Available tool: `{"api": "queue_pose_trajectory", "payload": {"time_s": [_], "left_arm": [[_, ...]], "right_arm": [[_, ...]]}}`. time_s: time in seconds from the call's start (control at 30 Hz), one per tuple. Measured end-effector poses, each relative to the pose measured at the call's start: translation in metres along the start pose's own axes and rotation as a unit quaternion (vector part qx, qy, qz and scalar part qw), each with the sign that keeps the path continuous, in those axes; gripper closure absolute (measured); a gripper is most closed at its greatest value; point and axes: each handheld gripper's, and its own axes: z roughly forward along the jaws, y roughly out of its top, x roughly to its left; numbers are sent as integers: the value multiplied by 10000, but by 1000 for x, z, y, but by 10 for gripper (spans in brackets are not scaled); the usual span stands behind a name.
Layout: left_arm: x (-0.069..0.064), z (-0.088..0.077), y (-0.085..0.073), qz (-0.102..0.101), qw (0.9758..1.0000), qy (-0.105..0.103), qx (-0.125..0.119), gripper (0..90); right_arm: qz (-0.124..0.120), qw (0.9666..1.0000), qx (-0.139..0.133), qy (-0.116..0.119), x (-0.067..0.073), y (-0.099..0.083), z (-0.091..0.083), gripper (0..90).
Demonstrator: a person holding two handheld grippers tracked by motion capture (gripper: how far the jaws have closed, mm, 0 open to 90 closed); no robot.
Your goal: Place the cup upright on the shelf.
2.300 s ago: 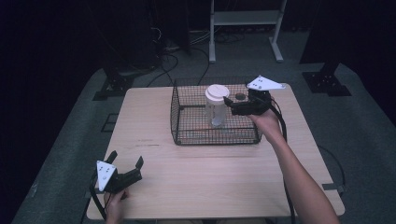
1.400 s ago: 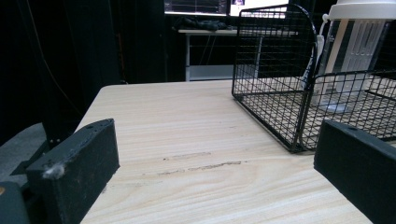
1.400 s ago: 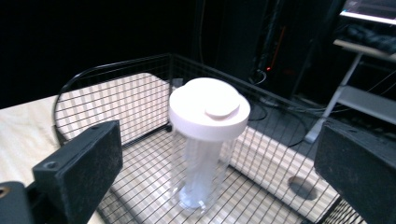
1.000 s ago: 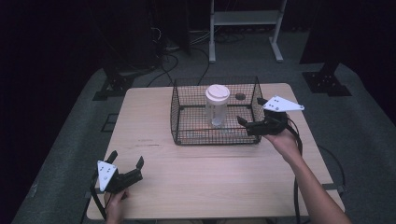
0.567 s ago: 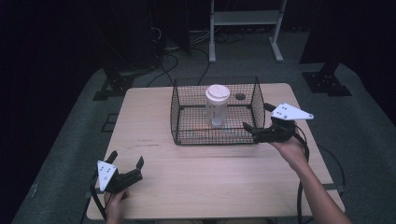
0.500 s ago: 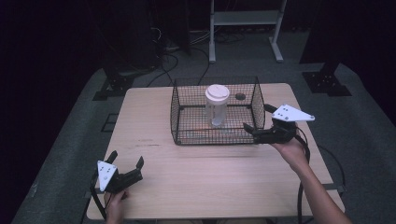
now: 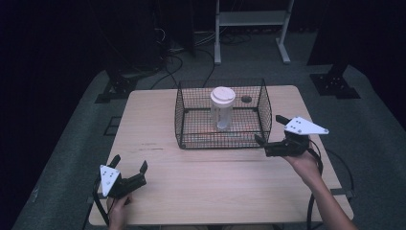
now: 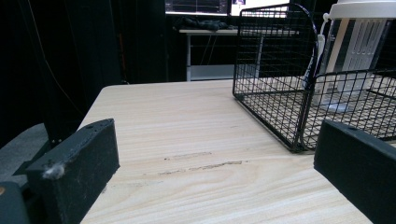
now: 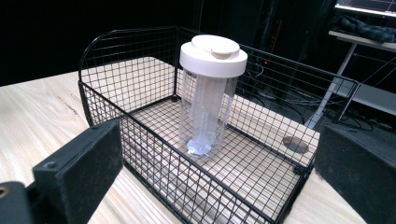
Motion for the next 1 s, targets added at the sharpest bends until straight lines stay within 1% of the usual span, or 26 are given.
{"api": "queue_pose_trajectory", "payload": {"time_s": [0.07,0.27,0.3,0.47,0.57,0.8,0.83,0.87,1.0], "left_arm": [[0,0,0,2,10000,-8,-2,0],[0,0,0,-7,10000,-17,12,0],[0,0,0,-4,10000,-4,-5,0],[0,0,0,-3,10000,3,-10,0],[0,0,0,-4,10000,-3,-7,0],[-1,0,0,38,10000,12,-2,0],[-1,0,0,42,10000,16,-2,0],[-1,0,0,31,10000,7,-3,0],[-1,0,0,28,10000,15,-8,0]], "right_arm": [[39,10000,10,-2,1,-4,-3,6],[38,10000,10,-21,3,-10,-7,6],[82,10000,-14,3,2,-13,-10,6],[112,9998,-53,-136,1,-19,-18,6],[138,9998,-53,-144,0,-21,-21,6],[107,9996,-9,-278,0,-32,-31,6],[124,9995,-4,-275,0,-34,-33,6],[139,9994,-23,-321,1,-37,-36,6],[183,9993,-29,-337,2,-44,-41,6]]}}
